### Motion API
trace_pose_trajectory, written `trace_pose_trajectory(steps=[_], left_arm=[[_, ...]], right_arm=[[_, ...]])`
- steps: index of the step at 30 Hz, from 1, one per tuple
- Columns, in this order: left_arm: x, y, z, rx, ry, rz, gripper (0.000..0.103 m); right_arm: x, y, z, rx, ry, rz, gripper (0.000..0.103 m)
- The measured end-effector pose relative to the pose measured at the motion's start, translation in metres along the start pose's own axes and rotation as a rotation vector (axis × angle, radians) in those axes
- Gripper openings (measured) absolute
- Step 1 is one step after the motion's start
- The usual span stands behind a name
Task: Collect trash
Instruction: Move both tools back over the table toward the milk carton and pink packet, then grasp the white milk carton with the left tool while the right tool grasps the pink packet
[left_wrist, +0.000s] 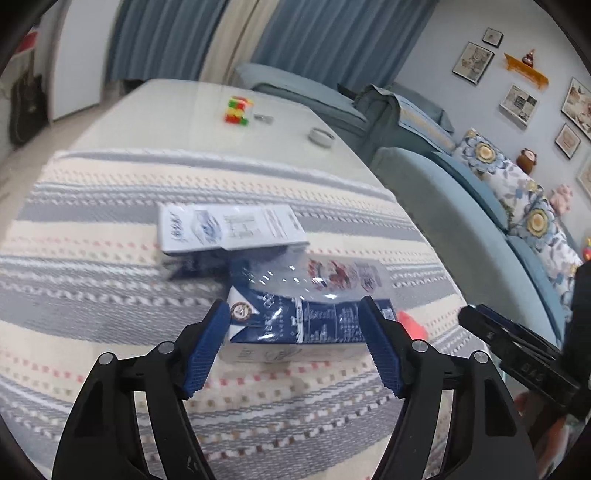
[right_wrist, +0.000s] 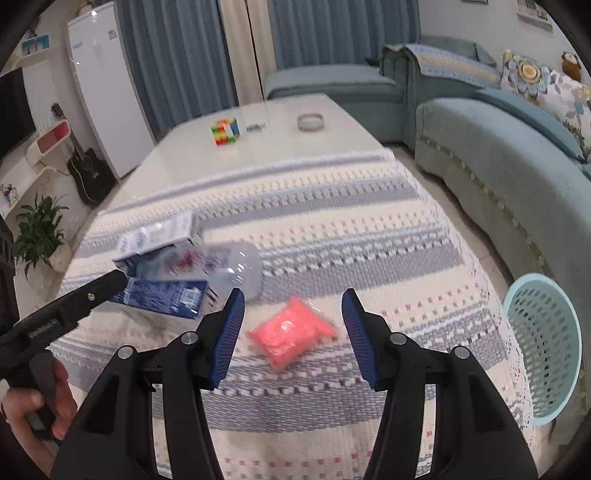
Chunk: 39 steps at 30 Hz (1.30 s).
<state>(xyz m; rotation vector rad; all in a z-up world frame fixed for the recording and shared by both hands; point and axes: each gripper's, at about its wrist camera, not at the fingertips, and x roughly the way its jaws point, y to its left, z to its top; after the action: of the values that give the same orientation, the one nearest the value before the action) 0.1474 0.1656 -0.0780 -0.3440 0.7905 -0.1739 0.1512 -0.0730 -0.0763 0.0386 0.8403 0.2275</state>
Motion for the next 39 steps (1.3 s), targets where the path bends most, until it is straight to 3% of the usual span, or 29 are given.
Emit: trace_pose_trajectory(steps=[2,4,8,11,13,15,19,21,25,28,29,33,36,39], left_arm=[[0.001,-0.009,-0.005,0.040,0.039,-0.023,0.062],[-0.005,-0.023,-0.018,0.084,0.095,-0.056,0.062],[0.001,-0.049,-0.051,0.113,0.321,-0.261,0.060],[-0.005,-0.071,-0.057,0.217,0.371,-0.321,0.060],[-0.010,-0.073,-0.053,0.258,0.325,-0.297,0.063],[-0.005,-0.063,-0.046,0.220,0.256,-0.207,0.080],[0.024,-0.042,-0.038,0.103,0.218,-0.125,0.079],[0.037,-0.044,-0.038,0.094,0.296,-0.113,0.072],[0.032,-0.060,-0.051,0.093,0.381,-0.223,0.071],[0.022,-0.081,-0.060,0.172,0.445,-0.302,0.071],[0.015,-0.087,-0.058,0.209,0.430,-0.308,0.071],[0.006,-0.098,-0.044,0.311,0.273,-0.204,0.087],[0.028,-0.114,-0.046,0.374,0.316,-0.187,0.087],[0.060,-0.133,-0.055,0.504,0.368,-0.061,0.086]], right_arm=[[0.000,-0.007,0.002,-0.001,-0.012,-0.036,0.051],[0.000,-0.018,0.004,0.040,-0.007,-0.020,0.051],[-0.004,-0.032,0.008,0.088,-0.002,0.019,0.051],[-0.010,-0.042,0.010,0.098,-0.021,0.002,0.051],[-0.011,-0.050,0.010,0.108,-0.021,-0.005,0.051],[-0.007,-0.057,0.010,0.121,-0.005,-0.010,0.051],[-0.001,-0.065,0.009,0.138,0.023,-0.005,0.051],[-0.002,-0.065,0.008,0.125,0.021,-0.017,0.051],[-0.002,-0.069,0.007,0.123,0.023,-0.024,0.051],[-0.006,-0.075,0.008,0.133,0.012,-0.023,0.051],[-0.008,-0.077,0.008,0.132,0.007,-0.028,0.051],[-0.008,-0.086,0.006,0.125,0.009,-0.047,0.051],[-0.004,-0.092,0.005,0.121,0.018,-0.051,0.051],[0.000,-0.094,0.004,0.104,0.024,-0.026,0.051]])
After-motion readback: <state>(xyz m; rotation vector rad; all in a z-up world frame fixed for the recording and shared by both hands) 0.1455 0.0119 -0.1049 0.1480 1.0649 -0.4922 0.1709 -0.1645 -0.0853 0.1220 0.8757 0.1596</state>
